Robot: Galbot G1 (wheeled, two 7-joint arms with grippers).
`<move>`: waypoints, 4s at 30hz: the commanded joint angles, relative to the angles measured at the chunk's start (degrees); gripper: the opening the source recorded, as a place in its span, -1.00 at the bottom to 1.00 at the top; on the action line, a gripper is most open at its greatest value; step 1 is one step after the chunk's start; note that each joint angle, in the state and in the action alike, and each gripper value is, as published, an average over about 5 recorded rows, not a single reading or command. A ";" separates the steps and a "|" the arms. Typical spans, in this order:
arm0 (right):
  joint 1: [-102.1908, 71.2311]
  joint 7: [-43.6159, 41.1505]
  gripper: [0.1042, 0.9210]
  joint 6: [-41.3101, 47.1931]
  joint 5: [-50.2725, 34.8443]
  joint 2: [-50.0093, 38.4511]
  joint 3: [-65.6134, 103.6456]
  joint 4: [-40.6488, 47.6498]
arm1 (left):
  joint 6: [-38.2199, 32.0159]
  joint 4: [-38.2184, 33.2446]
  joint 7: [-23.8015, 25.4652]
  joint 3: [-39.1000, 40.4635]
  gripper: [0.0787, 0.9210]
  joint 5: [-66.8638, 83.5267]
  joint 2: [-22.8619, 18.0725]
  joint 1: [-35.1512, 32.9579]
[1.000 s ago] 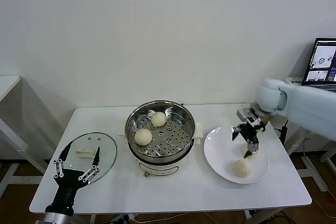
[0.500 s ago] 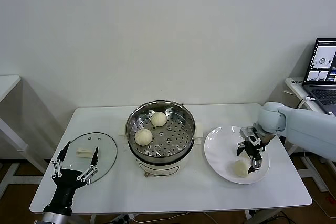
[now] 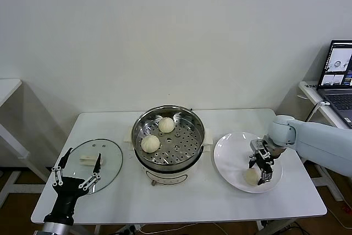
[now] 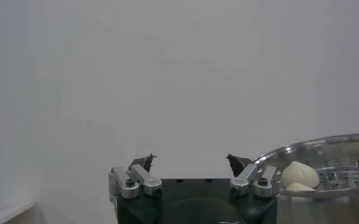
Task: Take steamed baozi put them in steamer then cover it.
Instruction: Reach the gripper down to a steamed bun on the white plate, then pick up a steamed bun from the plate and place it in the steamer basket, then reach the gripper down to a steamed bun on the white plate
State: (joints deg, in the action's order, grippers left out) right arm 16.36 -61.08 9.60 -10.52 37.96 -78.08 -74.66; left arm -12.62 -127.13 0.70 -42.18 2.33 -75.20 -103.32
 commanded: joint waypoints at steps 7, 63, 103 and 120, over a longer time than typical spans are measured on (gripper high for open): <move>7.73 -4.94 0.36 -2.67 2.65 0.13 -0.40 -4.64 | 0.20 0.03 -0.08 -0.12 0.77 0.41 0.18 0.54; 10.00 -3.87 0.34 -48.71 28.53 32.71 6.42 -8.35 | 0.36 -1.22 -0.18 -0.38 0.77 2.14 0.51 0.86; 5.58 -10.01 0.76 -4.13 0.25 -0.58 18.67 16.64 | 0.96 0.41 -0.19 0.45 0.77 2.22 1.07 2.51; -12.14 -5.70 0.76 -4.00 7.43 -1.34 24.11 16.00 | 1.60 -0.43 -0.23 0.24 0.77 1.97 0.58 1.59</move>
State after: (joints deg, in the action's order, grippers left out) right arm 12.74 -68.64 2.67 -4.43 38.80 -56.01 -61.20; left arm -11.05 -127.49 0.46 -42.00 4.37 -74.55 -101.62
